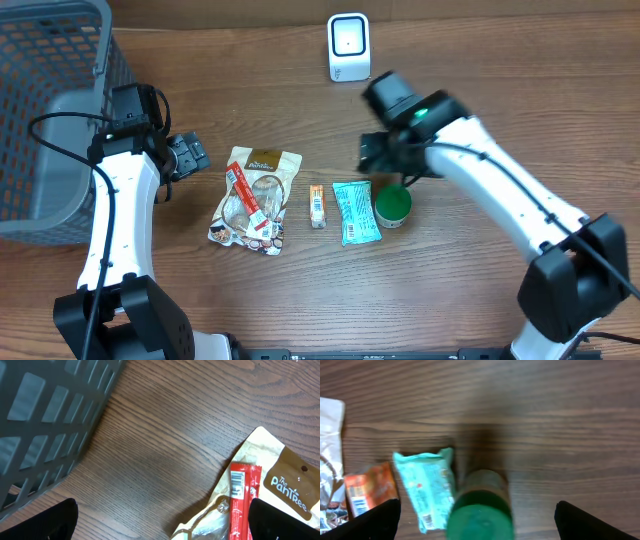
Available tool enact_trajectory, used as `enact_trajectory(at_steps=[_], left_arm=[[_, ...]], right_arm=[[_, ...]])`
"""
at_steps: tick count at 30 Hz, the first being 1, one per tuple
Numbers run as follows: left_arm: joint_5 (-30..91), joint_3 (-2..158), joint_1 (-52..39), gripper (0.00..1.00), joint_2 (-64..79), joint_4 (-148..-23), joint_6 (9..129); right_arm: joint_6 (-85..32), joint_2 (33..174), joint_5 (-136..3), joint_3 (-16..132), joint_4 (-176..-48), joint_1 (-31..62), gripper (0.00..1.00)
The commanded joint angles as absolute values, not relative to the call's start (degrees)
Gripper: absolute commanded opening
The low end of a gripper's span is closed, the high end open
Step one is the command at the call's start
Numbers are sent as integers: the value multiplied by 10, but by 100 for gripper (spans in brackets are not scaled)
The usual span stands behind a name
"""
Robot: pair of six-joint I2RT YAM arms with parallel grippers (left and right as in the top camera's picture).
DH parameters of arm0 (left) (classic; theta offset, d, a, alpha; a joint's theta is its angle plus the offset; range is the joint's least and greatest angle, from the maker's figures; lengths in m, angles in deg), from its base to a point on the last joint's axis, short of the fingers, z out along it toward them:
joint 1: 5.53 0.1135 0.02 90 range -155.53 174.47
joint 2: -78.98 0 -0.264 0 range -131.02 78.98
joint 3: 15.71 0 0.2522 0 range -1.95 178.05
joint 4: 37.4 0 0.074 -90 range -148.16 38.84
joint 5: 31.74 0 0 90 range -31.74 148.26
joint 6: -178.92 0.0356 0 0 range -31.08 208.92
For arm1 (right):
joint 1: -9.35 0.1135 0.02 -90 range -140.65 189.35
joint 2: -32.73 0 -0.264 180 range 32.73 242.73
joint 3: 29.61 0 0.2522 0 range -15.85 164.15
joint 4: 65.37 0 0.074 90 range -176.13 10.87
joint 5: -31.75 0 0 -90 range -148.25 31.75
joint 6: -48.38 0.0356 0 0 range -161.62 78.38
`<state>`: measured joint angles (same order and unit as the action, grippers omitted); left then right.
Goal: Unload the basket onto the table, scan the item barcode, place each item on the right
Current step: 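Move the right gripper right and lower it over the green jar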
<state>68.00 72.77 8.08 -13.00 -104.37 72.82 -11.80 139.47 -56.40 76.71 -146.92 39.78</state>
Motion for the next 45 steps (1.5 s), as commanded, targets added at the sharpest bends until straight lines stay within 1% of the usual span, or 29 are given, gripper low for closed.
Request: enact_trajectory(at_steps=[1,12,15,17,18,23,27,31,33,39,41,45], left_arm=[[688,731,79,100,-125,-1045,735],[688,731,79,100,-125,-1045,735],[688,731,79,100,-125,-1045,735],[688,731,79,100,-125,-1045,735],[688,731,79,100,-125,-1045,735],[688,731,79,100,-125,-1045,735],[688,731,79,100,-125,-1045,735],[688,731,79,100,-125,-1045,735],[688,731,79,100,-125,-1045,735],[688,731,79,100,-125,-1045,735],[688,731,79,100,-125,-1045,735],[687,731,79,100,-125,-1045,735]], right_arm=[[-144,1395,-644,741,-1470,375,100],[-129,1395,-644,666,-1448,393,99],[-129,1395,-644,654,-1431,399,94],[-129,1395,-643,651,-1424,405,88],[-128,1395,-644,651,-1422,408,86],[-112,1395,-643,651,-1422,421,86],[-112,1395,-610,651,-1422,428,86],[-112,1395,-607,651,-1422,428,77],[-112,1395,-607,651,-1424,428,71],[-113,1395,-582,651,-1424,428,64],[-122,1395,-564,651,-1423,428,63],[-208,1395,-560,651,-1410,428,61]])
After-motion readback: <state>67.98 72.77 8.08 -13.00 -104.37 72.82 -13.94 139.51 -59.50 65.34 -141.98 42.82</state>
